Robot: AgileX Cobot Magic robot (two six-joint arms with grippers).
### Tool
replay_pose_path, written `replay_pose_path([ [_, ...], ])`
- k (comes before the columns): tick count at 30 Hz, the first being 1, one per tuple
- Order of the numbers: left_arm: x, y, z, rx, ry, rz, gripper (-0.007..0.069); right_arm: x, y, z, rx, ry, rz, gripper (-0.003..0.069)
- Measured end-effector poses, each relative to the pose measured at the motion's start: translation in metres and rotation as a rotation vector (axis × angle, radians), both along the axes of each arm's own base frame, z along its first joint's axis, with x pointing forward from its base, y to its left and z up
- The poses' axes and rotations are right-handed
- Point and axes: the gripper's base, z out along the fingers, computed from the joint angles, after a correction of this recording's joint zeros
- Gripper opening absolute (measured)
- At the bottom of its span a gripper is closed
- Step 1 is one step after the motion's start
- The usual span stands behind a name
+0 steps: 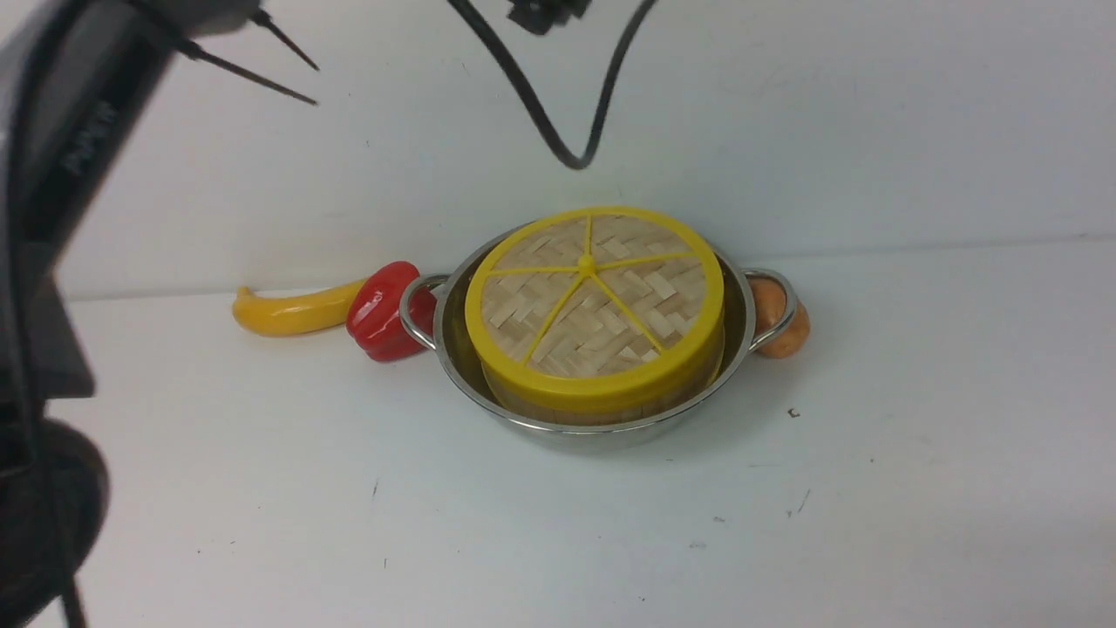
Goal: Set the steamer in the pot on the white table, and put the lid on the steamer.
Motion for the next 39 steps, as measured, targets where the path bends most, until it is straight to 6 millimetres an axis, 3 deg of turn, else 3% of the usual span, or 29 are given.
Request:
replay_pose_path([
  [4, -0.027, 0.014, 0.027, -0.042, 0.003, 0.028, 0.0479, 0.0, 0.0, 0.0, 0.0, 0.0, 0.0, 0.0243],
  [8, -0.043, 0.015, 0.038, -0.146, 0.032, 0.028, 0.0383, 0.0, 0.0, 0.0, 0.0, 0.0, 0.0, 0.0243],
  [15, -0.064, -0.001, 0.05, -0.404, 0.153, -0.092, 0.0201, 0.0, 0.0, 0.0, 0.0, 0.0, 0.0, 0.0243],
  [18, -0.067, -0.004, 0.05, -0.438, 0.175, -0.121, 0.0151, 0.0, 0.0, 0.0, 0.0, 0.0, 0.0, 0.0243],
  [28, -0.057, 0.005, 0.047, -0.328, 0.102, -0.051, 0.0113, 0.0, 0.0, 0.0, 0.0, 0.0, 0.0, 0.0243],
  [31, -0.062, 0.016, 0.051, -0.256, 0.046, -0.002, 0.0113, 0.0, 0.0, 0.0, 0.0, 0.0, 0.0, 0.0243],
  [35, -0.091, 0.038, 0.059, -0.203, 0.004, 0.039, 0.0115, 0.0, 0.0, 0.0, 0.0, 0.0, 0.0, 0.0243],
  [39, -0.142, 0.067, 0.057, -0.226, -0.101, 0.034, 0.0133, 0.0, 0.0, 0.0, 0.0, 0.0, 0.0, 0.0243],
])
